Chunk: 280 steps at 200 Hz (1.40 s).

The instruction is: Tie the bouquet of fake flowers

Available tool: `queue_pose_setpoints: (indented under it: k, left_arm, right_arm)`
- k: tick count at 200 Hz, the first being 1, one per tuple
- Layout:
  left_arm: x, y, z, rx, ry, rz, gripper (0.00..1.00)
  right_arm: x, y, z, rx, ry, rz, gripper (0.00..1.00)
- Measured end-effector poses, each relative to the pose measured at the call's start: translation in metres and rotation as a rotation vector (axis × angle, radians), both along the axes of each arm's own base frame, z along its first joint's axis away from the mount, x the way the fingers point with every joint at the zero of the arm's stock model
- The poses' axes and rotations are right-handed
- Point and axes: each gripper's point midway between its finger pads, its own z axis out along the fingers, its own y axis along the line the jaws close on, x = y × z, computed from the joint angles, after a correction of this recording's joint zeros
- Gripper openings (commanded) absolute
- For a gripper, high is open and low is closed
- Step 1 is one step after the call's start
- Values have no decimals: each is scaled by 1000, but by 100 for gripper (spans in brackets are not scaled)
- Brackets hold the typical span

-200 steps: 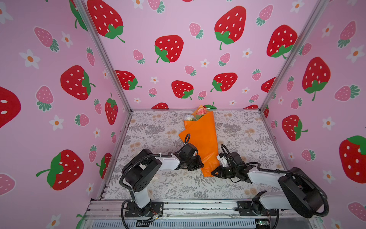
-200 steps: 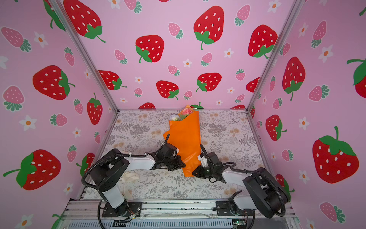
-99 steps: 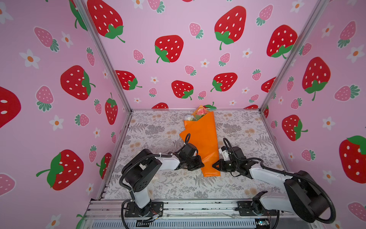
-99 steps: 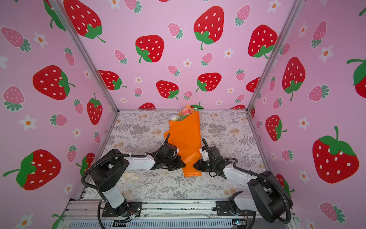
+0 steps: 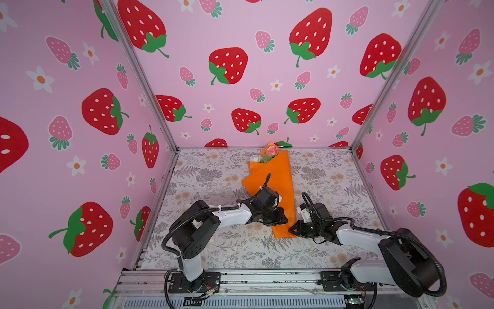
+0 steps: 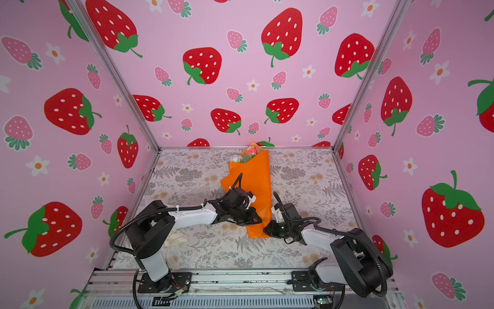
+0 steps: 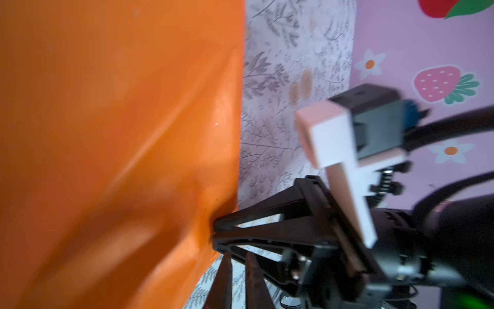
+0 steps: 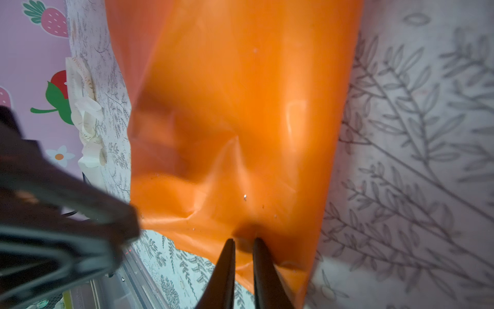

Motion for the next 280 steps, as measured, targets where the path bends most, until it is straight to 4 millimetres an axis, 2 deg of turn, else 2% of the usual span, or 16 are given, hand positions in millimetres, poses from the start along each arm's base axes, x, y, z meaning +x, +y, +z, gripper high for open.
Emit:
queue_pose_setpoints:
  k: [23, 53, 85, 116, 166, 202, 248, 280]
  left_arm:
    - [-11, 11, -26, 57, 61, 6, 13]
    - [-12, 12, -27, 60, 60, 2, 12]
    - [-12, 12, -27, 56, 60, -3, 12]
    - [-14, 12, -28, 54, 62, -13, 11]
    - [-16, 8, -34, 43, 76, -35, 8]
    - [-17, 7, -36, 34, 79, -40, 7]
    - [-17, 7, -36, 27, 74, -41, 7]
    - [-17, 8, -36, 25, 73, -43, 7]
  right_arm:
    - [16, 1, 14, 36, -19, -23, 18]
    - [44, -2, 35, 85, -61, -61, 19]
    - [90, 6, 53, 119, -109, -57, 20]
    - [135, 12, 42, 117, -111, -45, 19]
    - [202, 1, 19, 124, -116, -63, 20]
    - [241, 1, 7, 148, -125, -65, 20]
    - [286, 1, 5, 187, -151, -85, 22]
    - [325, -3, 7, 204, -181, -123, 24]
